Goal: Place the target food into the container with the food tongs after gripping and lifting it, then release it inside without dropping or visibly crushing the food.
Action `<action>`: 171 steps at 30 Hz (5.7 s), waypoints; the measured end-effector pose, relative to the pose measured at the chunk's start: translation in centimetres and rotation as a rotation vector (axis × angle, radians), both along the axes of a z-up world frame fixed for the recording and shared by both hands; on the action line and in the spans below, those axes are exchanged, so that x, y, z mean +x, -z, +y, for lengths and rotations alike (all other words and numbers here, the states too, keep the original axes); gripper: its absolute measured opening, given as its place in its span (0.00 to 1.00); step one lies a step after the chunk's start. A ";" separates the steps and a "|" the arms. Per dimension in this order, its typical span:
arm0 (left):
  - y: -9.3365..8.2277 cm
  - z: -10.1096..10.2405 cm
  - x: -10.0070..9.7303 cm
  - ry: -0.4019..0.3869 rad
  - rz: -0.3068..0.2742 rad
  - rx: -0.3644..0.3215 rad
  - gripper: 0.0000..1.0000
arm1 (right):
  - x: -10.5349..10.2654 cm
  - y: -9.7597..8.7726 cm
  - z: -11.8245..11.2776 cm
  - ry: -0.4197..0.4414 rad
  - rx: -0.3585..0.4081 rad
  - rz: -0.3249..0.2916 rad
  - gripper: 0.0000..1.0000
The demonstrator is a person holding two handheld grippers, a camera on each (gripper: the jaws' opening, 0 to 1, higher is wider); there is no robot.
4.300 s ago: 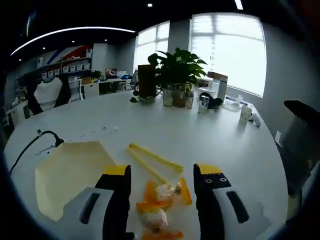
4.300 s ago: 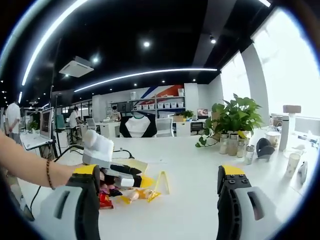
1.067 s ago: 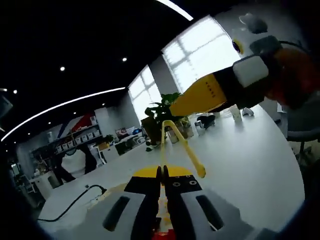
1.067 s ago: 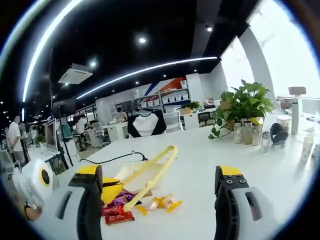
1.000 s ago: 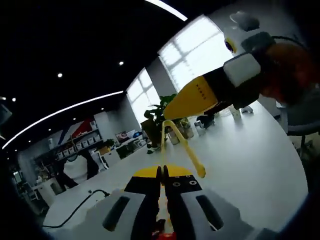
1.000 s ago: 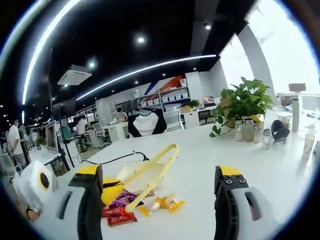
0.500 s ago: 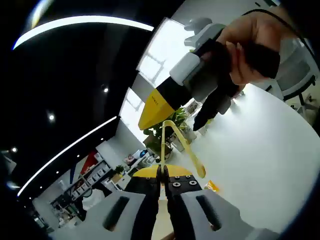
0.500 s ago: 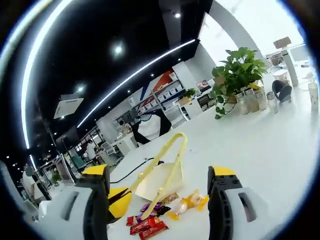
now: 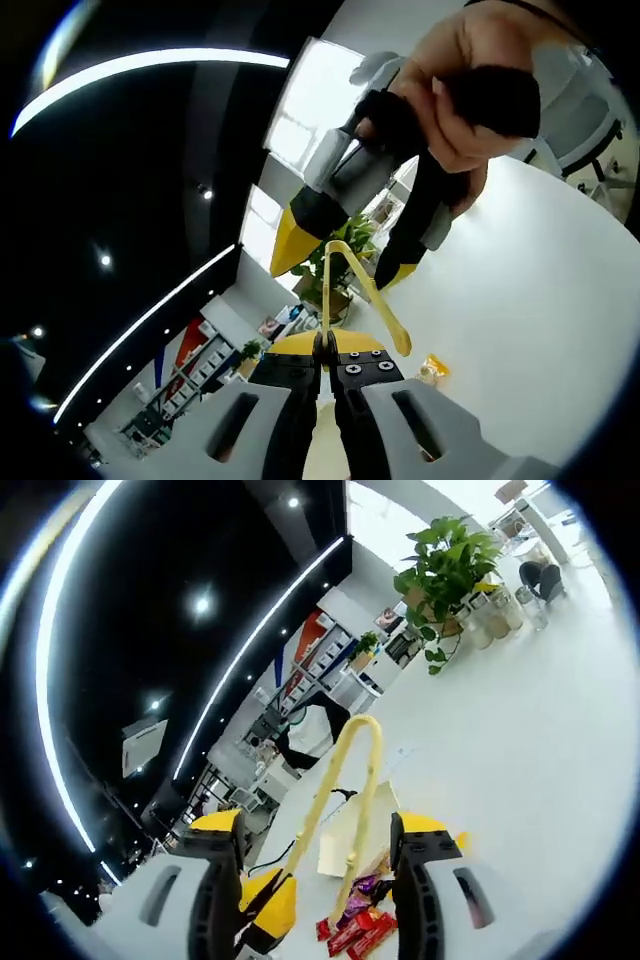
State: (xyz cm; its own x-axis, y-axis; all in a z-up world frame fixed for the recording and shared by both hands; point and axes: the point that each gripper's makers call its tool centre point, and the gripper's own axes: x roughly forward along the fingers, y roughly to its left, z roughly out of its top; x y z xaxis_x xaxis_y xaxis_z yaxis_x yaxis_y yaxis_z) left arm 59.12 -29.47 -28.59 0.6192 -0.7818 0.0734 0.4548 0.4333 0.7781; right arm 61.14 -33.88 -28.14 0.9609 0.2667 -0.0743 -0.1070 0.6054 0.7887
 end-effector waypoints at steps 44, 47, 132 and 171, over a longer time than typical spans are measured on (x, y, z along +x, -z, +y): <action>1.5 0.8 -1.1 0.071 0.297 -0.063 0.16 | 0.3 0.5 0.1 -0.028 0.089 -0.016 0.22; 1.4 1.3 -1.1 0.073 0.399 -0.159 0.19 | 0.2 0.3 -0.1 -0.026 0.090 -0.036 0.22; -5.6 3.0 -2.0 0.981 1.691 -1.496 0.02 | -1.6 -5.4 2.7 -0.182 -0.031 -0.355 0.49; -7.0 2.4 -3.9 1.016 1.530 -1.317 0.03 | -3.5 -8.3 4.7 -0.282 -0.060 -0.484 0.25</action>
State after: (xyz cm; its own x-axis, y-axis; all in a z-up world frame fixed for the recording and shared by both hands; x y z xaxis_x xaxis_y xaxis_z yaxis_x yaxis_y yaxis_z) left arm 55.18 -27.03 -21.61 0.2531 -0.7070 0.6604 0.5744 -0.4394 -0.6906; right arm 57.60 -29.20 -19.80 0.7816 0.5266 0.3343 -0.6119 0.5433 0.5748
